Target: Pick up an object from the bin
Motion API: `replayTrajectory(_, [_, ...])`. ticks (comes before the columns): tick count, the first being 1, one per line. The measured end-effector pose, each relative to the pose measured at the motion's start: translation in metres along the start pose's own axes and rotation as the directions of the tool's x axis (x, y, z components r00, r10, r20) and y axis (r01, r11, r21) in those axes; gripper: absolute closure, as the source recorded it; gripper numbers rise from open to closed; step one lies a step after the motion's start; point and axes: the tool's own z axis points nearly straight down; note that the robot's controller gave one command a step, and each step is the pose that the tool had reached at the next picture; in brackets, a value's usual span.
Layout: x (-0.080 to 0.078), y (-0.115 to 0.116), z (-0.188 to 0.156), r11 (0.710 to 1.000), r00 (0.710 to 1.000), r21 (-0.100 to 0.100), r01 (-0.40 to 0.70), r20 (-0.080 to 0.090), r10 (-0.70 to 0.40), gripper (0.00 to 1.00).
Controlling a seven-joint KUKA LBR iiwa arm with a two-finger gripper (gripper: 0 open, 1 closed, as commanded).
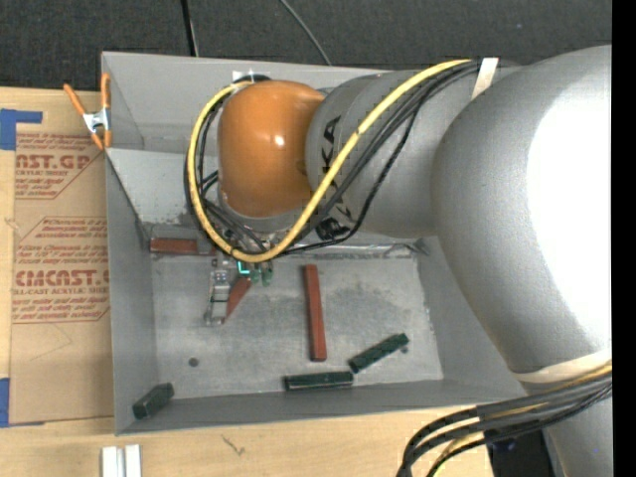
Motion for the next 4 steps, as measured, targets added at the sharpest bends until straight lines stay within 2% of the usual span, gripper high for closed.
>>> replayTrajectory(1, [-0.002,-0.001,-0.005,1.000,1.000,-0.002,-0.001,0.007,0.001,0.00])
replayTrajectory(2, [-0.003,-0.018,0.015,0.998,0.998,-0.004,0.067,0.015,-0.067,0.00])
replayTrajectory(3, [0.000,-0.046,0.061,0.977,0.977,0.005,0.214,0.009,-0.214,0.00])
replayTrajectory(4, [-0.011,-0.088,0.053,0.971,0.971,0.000,0.238,0.008,-0.238,1.00])
